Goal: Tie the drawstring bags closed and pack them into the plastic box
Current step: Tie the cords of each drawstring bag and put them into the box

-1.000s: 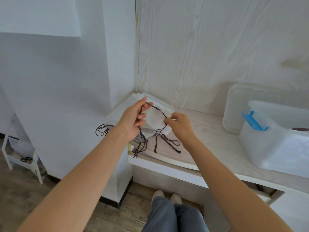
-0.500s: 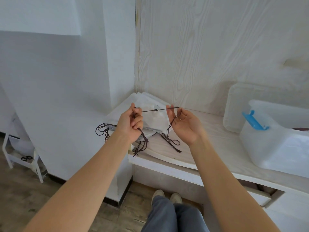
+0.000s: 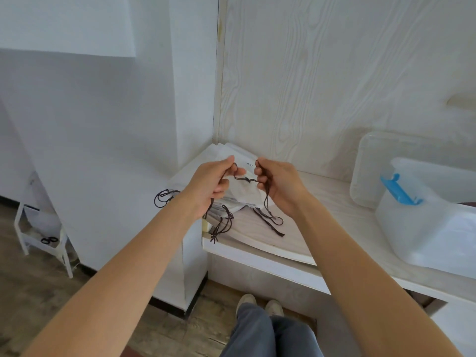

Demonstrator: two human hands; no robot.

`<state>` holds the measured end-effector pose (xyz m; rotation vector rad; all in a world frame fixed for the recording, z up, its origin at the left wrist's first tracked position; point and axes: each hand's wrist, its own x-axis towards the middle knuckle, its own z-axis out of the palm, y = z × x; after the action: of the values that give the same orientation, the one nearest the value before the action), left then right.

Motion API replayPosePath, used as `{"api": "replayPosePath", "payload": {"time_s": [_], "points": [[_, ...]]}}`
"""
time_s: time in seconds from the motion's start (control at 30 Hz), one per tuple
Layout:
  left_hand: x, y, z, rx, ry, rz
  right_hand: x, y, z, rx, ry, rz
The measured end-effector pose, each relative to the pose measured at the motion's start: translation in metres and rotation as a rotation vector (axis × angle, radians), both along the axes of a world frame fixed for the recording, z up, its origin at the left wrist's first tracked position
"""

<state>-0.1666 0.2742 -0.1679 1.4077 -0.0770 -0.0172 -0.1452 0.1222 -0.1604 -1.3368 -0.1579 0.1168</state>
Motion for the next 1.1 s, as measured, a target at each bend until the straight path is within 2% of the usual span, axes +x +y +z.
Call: {"api": "replayPosePath", "payload": {"time_s": [0.23,0.5,0.63,0.8,1.0,1.07,1.1], "points": [[0.001,0.000,0.030,0.804,-0.419,0.095,0.001,-0.001,0.000,-0.207,-0.141,0.132],[0.014,0.012,0.048,1.267,-0.544,0.079,-0.003,0.004,0.005,-0.219,-0.076,0.127],[0.015,0.013,0.059,1.342,-0.645,0.050,0.001,0.001,0.006,-0.349,-0.100,0.128],[0.022,0.010,0.061,1.336,-0.711,0.036,0.001,-0.002,0.008,-0.449,-0.150,0.175],[0.045,0.003,0.051,1.244,-0.636,-0.040,0.000,0.005,0.008,-0.349,-0.055,0.183],[0.050,0.002,0.042,1.255,-0.631,0.095,0.001,0.004,0.007,-0.302,-0.021,0.166],[0.050,0.002,0.038,1.186,-0.626,0.155,0.002,0.003,0.007,-0.273,-0.006,0.153]]}}
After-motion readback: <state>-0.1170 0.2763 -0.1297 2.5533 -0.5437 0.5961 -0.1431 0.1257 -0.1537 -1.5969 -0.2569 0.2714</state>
